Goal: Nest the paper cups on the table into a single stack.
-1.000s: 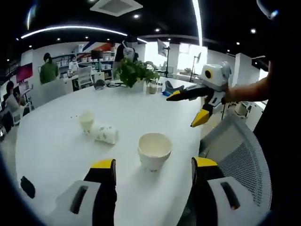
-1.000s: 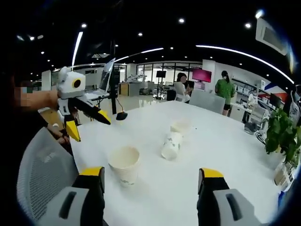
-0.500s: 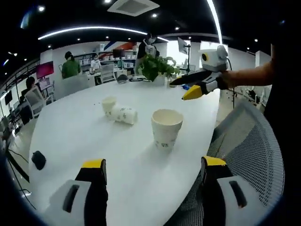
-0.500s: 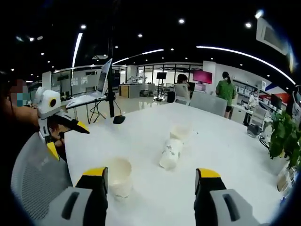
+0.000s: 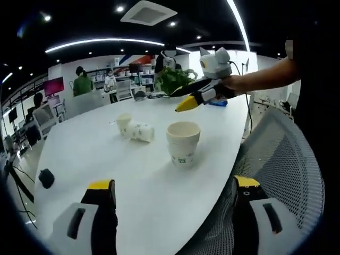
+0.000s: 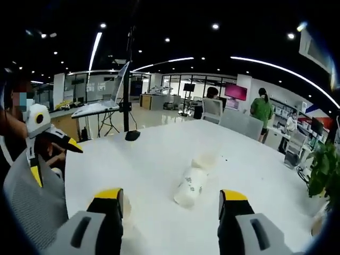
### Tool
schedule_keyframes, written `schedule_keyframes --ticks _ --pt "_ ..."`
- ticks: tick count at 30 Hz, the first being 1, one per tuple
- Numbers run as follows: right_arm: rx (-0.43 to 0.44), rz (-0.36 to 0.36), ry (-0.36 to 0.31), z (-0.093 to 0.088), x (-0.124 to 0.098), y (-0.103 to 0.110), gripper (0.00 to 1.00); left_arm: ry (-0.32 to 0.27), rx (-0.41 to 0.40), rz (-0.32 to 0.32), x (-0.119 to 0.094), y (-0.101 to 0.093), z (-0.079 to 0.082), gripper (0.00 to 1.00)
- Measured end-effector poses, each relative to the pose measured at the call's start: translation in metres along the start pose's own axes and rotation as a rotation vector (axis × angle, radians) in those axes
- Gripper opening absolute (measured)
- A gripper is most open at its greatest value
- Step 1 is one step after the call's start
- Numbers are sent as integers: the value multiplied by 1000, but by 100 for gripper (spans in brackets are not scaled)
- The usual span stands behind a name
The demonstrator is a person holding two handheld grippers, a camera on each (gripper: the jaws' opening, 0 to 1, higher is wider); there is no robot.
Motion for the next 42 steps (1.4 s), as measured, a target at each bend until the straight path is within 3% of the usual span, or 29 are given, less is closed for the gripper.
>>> schedule_keyframes --ticks 4,7,13,23,26,36,42 --pt "-33 -8 19 3 11 -12 76 -40 -65 33 1 -2 5 91" --pt "-47 1 27 5 20 -19 75 -44 -57 47 2 -2 8 92" --pt "-84 14 44 5 36 -36 75 -65 -119 64 11 -2 16 90" --pt "-94 -22 80 5 63 -68 75 -121 -112 56 15 -3 23 99" --pt "-102 -28 102 3 72 -76 79 -126 -115 53 15 -5 24 99" --pt "-107 5 120 2 98 -88 79 -98 -91 32 18 -8 16 99" --pt "-128 25 116 8 113 -91 73 -114 -96 25 18 -8 18 99"
Point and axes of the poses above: the point that each gripper's makers call its tool centre point, and the gripper's own axes: x roughly forward along the fingers, y roughly to its left, z roughly out of its top, the point moved 2 cm from there along -x, roughly backward along the fingers, and after that the axes turned 10 degrees about z, right-handed, at the moved point
